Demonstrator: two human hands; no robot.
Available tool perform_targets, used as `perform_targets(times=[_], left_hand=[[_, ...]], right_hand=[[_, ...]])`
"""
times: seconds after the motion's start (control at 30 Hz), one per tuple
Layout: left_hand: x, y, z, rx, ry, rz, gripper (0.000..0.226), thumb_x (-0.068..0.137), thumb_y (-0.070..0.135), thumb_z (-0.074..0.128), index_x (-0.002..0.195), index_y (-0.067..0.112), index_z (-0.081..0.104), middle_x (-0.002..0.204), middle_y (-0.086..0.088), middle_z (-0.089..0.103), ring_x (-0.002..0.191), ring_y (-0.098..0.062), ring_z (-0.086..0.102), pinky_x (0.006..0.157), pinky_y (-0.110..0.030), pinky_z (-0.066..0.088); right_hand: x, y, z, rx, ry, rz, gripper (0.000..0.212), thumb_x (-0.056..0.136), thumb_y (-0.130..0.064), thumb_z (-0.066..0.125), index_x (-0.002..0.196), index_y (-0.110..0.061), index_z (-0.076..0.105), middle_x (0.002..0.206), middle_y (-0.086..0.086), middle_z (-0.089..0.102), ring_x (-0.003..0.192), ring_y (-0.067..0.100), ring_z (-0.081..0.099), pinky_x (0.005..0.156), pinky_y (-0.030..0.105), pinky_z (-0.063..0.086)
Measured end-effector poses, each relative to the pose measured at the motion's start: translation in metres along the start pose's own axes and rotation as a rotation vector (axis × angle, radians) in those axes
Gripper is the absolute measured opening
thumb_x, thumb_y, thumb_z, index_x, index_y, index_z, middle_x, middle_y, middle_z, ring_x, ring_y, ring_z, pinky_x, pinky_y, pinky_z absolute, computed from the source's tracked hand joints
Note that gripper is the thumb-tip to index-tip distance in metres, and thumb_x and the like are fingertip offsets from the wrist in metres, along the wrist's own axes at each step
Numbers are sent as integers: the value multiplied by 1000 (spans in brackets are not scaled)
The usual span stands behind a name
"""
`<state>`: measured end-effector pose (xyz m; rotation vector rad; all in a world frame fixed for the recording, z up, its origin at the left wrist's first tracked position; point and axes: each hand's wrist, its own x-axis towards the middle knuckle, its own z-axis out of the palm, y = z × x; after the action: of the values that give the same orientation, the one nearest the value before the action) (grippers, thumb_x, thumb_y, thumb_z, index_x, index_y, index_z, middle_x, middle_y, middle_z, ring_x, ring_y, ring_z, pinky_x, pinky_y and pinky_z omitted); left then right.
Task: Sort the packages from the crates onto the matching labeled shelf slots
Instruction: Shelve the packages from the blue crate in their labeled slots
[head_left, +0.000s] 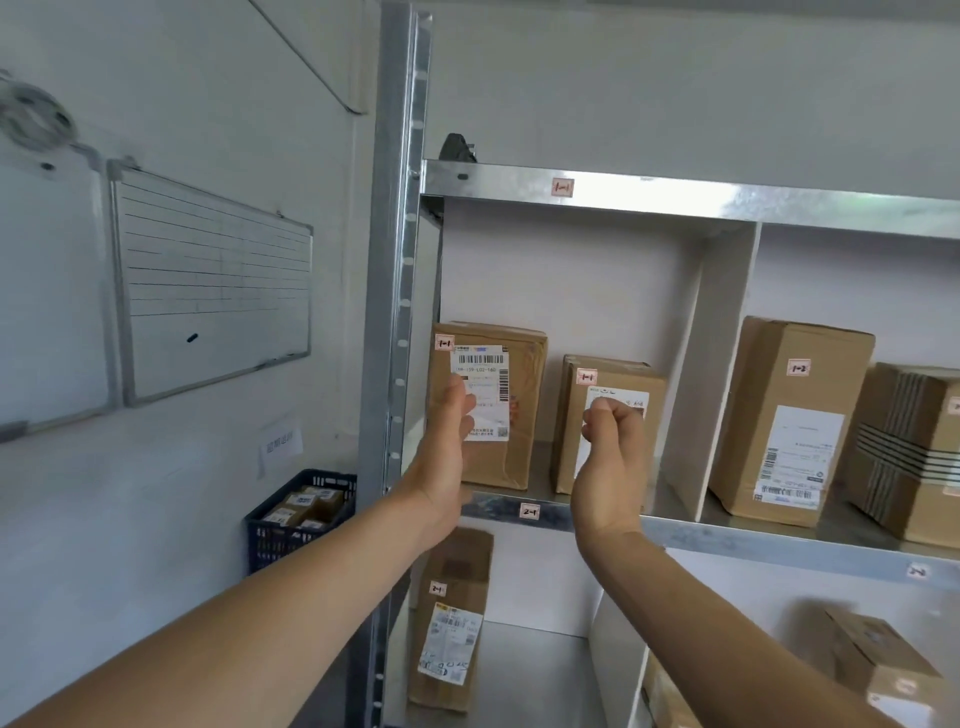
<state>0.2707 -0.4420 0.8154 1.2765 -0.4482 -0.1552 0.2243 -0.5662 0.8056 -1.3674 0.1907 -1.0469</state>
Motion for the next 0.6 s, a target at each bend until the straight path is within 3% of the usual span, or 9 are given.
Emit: perform_targets(times=[0.13, 0.2, 0.27, 0.4, 0.6], left_hand=[[-8, 12, -29, -1, 6, -7, 75, 86, 78, 22, 143, 37, 46, 150, 8, 49, 147, -24, 34, 120, -55, 16], [-12, 19, -43, 8, 44, -31, 83, 85, 80, 21, 153, 35, 36, 161, 5, 35, 151, -28, 26, 119, -60, 16], [-16, 23, -57, 19, 67, -35, 90, 81, 83, 21, 156, 35, 29, 165, 4, 25, 152, -29, 22, 120, -63, 14], [-25, 30, -85, -1, 140, -15, 80, 91, 75, 21, 157, 31, 30, 165, 2, 26, 151, -27, 24, 118, -60, 18], [-26, 35, -126, 62, 250, -2, 82, 89, 80, 21, 156, 33, 32, 166, 0, 25, 151, -28, 24, 119, -67, 9]], right_hand=[[-15, -5, 25, 30, -60, 21, 17, 109, -34, 45, 106, -21, 55, 97, -7, 63, 89, 5, 60, 76, 20, 48], [-22, -6, 38, 33, -93, 23, 19, 109, -33, 46, 112, -18, 56, 98, -7, 64, 88, -1, 62, 71, 12, 47], [-31, -6, 52, 46, -136, 26, 18, 109, -33, 47, 114, -19, 57, 103, -9, 65, 94, 0, 63, 76, 12, 45], [-46, -7, 77, 107, -213, 47, 10, 107, -31, 49, 105, -29, 58, 104, -14, 64, 98, 1, 59, 82, 12, 40], [-60, -3, 115, 148, -350, 63, 15, 106, -29, 52, 107, -15, 58, 95, -8, 58, 87, 4, 52, 84, 23, 42]])
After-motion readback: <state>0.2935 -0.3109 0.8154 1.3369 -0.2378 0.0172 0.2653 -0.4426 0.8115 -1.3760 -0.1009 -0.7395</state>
